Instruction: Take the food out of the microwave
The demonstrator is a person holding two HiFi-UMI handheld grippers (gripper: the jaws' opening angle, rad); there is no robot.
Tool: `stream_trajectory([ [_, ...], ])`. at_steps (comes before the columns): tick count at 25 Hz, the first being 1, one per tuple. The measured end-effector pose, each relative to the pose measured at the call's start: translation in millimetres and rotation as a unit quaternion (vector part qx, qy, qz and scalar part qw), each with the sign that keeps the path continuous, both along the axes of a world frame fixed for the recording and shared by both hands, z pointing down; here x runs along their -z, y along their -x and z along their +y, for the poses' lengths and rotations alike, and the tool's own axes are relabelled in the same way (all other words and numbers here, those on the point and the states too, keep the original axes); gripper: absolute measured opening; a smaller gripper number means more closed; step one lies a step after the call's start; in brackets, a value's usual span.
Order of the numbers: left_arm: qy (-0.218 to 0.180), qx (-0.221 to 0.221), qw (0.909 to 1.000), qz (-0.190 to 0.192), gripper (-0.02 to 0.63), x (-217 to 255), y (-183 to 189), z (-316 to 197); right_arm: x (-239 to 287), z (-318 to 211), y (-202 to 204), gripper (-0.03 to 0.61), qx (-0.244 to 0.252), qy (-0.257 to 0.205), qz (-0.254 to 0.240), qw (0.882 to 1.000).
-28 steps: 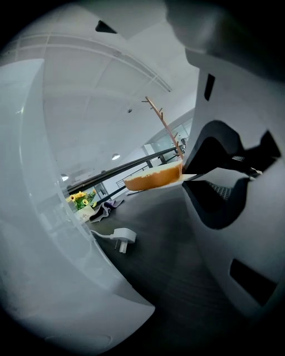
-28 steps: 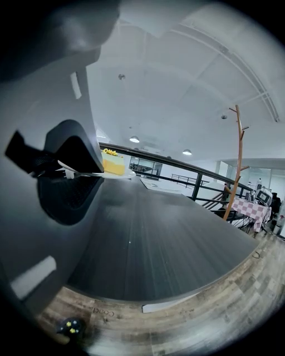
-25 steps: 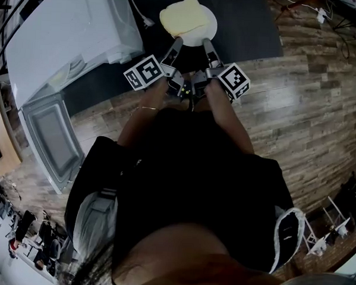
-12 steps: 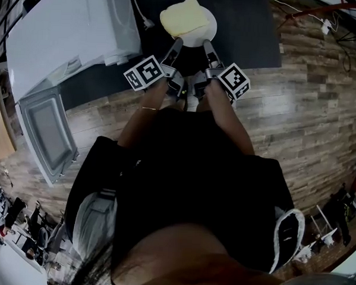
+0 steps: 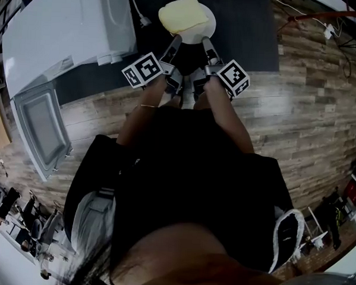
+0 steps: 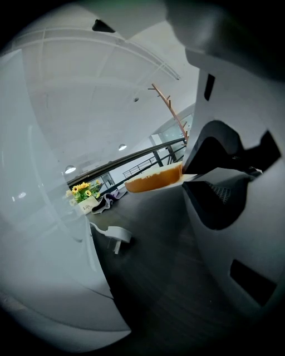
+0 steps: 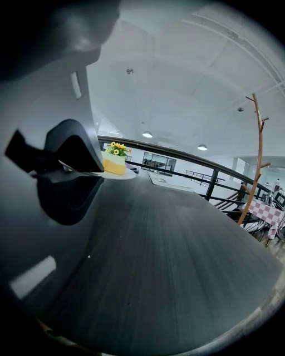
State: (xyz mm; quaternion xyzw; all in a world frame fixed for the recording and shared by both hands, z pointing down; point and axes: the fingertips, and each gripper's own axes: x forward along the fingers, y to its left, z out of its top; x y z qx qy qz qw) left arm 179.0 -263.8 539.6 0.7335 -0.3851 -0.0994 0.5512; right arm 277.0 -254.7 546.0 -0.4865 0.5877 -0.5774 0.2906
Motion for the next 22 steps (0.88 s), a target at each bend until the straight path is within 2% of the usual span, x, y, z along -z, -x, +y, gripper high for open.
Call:
stream_trajectory([
  [22, 0.027, 0.015, 0.9993, -0.019, 0.037, -9.1, -0.3, -4.4, -9.6, -11.9, -0.2, 0.021, 0.029, 0.025, 0.005, 0.999],
])
